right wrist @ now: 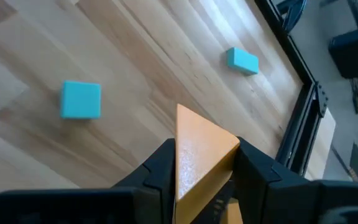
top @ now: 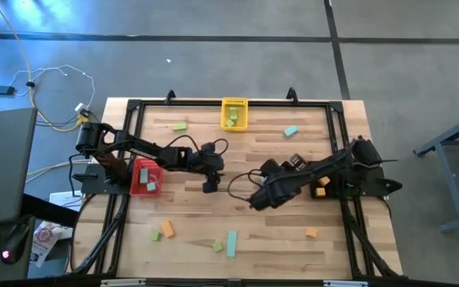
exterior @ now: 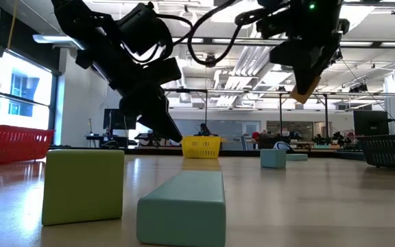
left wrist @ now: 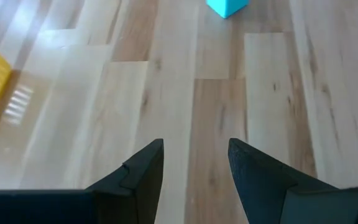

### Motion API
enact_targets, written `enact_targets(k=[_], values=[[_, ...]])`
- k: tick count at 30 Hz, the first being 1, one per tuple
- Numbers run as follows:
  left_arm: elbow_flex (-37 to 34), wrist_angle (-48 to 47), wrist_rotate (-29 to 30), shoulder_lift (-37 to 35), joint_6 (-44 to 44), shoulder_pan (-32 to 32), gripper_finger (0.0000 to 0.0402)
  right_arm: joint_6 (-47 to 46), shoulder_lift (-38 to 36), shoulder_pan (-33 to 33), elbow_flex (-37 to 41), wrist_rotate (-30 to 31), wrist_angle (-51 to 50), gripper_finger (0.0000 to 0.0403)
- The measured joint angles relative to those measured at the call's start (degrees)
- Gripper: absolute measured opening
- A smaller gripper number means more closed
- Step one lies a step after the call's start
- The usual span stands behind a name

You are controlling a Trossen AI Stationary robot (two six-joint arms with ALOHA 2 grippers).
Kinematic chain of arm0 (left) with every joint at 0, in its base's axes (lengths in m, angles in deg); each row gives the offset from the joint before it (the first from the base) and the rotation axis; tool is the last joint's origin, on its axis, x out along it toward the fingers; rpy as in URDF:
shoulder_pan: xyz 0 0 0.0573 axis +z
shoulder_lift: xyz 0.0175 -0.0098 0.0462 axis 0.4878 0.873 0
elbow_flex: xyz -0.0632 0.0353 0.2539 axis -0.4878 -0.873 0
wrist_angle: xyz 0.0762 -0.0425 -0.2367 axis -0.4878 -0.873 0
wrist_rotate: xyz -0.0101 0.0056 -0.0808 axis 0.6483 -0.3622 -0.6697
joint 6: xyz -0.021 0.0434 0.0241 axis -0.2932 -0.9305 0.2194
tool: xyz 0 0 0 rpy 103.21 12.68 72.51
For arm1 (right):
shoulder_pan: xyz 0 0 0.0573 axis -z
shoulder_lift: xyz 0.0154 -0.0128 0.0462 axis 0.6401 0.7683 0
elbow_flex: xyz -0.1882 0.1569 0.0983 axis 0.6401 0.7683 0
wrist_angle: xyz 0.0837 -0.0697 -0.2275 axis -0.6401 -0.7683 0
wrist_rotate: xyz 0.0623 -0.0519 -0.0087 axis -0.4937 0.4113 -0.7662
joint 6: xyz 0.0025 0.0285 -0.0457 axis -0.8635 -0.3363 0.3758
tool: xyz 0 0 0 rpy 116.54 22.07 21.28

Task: Sort & place blocks by color
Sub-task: Put the orange block into the black bin

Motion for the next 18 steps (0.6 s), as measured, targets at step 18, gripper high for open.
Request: enact_targets(k=[18], values=[[-0.02, -0.87, -0.15, 0.00, 0.87, 0.02, 0.0166, -7.86, -4.51, -5.16, 10.12, 4.29, 0.03, 0.0097]])
